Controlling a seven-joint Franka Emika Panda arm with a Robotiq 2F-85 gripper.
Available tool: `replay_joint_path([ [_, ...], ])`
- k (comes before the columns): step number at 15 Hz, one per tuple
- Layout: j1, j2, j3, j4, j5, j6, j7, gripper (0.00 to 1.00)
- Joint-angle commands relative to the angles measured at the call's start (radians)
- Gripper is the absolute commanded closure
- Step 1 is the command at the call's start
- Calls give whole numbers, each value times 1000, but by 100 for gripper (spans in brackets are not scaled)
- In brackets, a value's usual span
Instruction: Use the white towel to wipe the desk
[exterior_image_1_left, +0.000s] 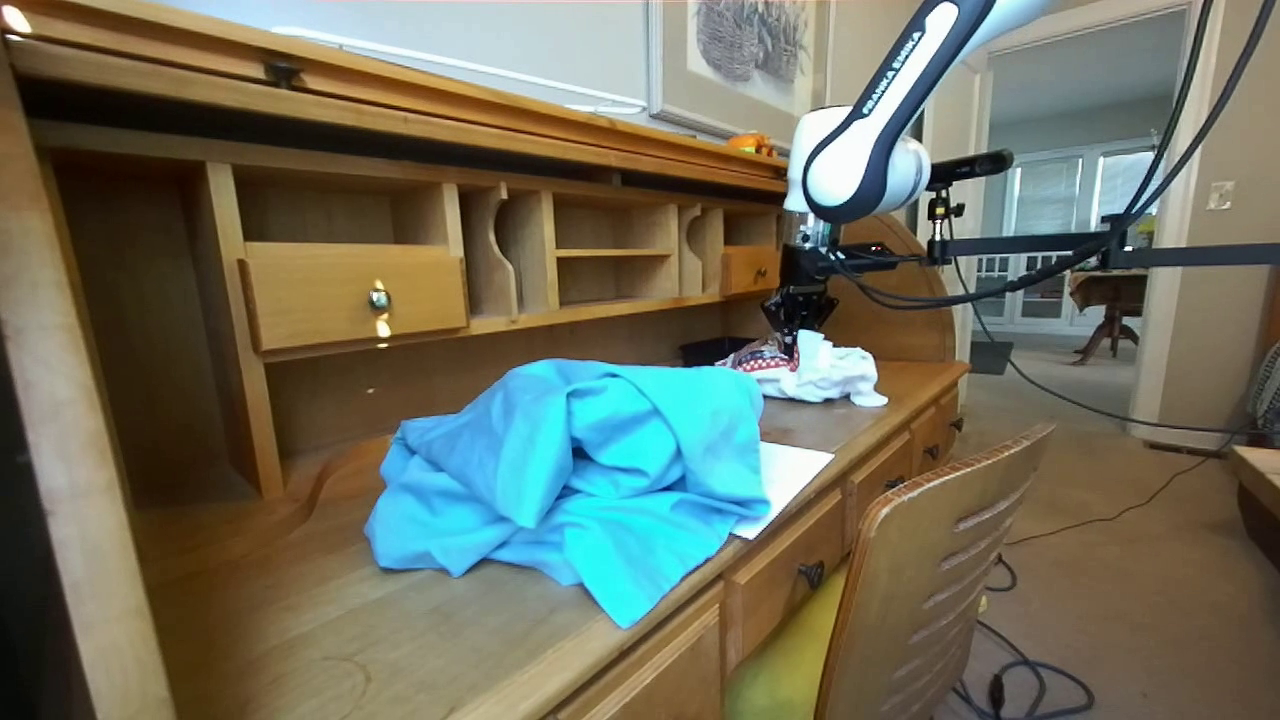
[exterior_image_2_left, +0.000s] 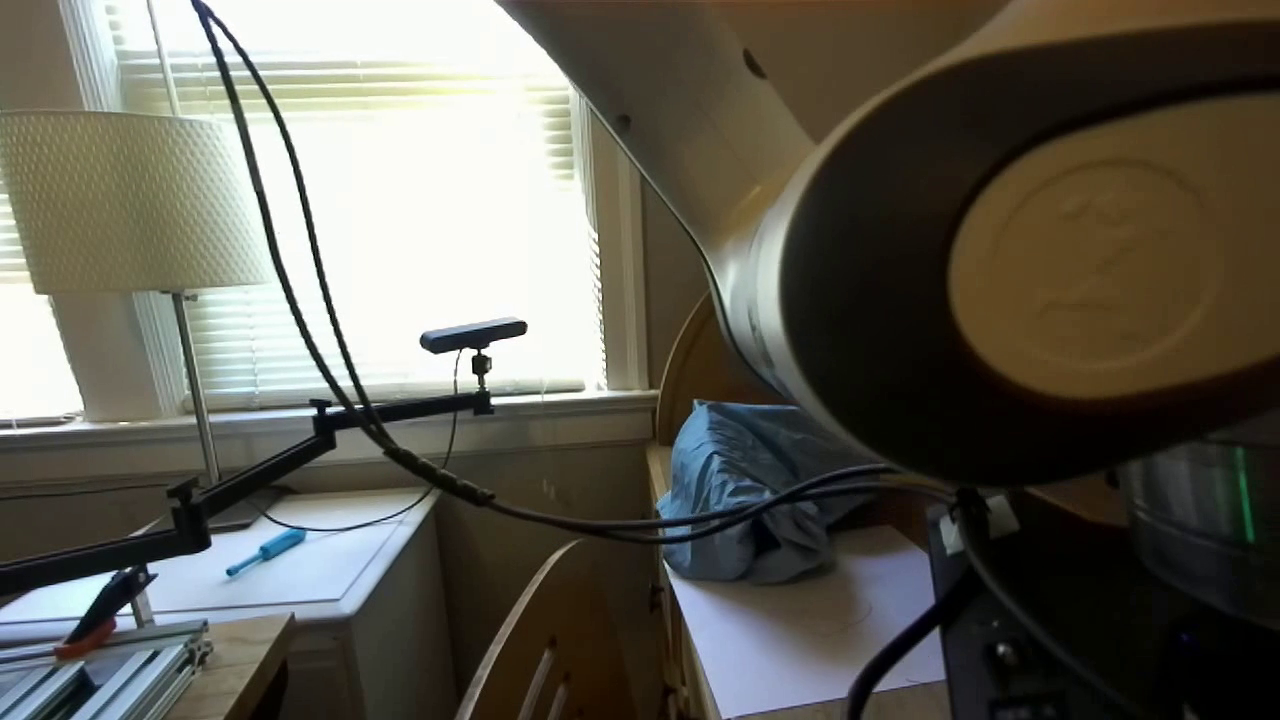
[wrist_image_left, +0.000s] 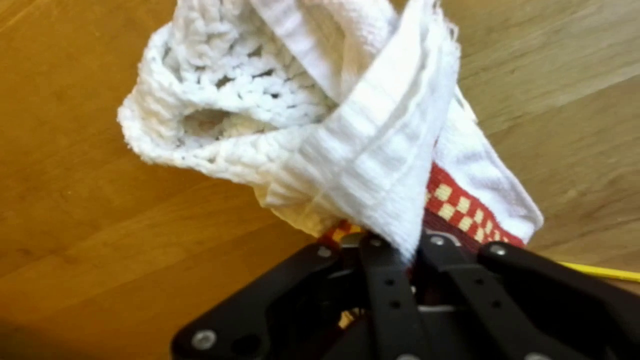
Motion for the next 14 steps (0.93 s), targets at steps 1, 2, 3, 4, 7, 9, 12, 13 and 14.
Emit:
replay_joint_path([
  [1, 39, -112, -33, -89, -20, 19, 4, 98],
  [2, 41, -138, -31, -105, -17, 13, 0, 98],
  [3, 45, -170, -35, -129, -25, 23, -4, 98],
  [4, 46, -210, -34, -154, -27, 1, -9, 98],
  [7, 18, -321, 15, -230, 15, -21, -75, 98],
  [9, -15, -369, 82, -271, 96, -2, -169, 98],
  [12, -41, -435, 170, -322, 268, -27, -318, 98],
  [13, -42, -445, 196, -331, 334, -26, -374, 98],
  [14, -43, -449, 219, -334, 404, -15, -441, 98],
])
